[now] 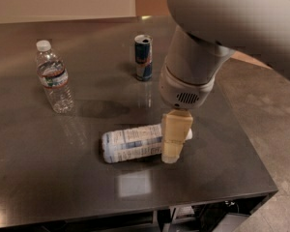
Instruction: Place blue plastic bottle upright
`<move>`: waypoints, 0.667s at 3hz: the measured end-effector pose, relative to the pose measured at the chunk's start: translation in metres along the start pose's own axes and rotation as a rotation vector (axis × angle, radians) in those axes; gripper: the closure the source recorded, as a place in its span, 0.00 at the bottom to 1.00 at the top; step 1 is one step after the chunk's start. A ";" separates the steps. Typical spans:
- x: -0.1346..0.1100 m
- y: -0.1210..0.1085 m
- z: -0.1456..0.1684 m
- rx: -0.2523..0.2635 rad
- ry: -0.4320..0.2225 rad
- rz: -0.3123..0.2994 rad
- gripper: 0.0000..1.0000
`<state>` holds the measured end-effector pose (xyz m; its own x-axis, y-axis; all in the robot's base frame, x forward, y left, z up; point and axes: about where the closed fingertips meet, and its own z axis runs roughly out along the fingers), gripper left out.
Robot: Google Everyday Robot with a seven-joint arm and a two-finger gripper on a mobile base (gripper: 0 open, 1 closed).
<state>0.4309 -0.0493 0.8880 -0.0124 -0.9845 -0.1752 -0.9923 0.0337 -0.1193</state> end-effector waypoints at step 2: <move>-0.015 0.020 0.017 -0.052 0.029 -0.094 0.00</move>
Offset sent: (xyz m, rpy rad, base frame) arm -0.0282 0.0252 -0.0271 -0.0611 0.0632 0.1466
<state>0.4138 -0.0314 0.8716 0.0778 -0.9875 -0.1373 -0.9944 -0.0669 -0.0824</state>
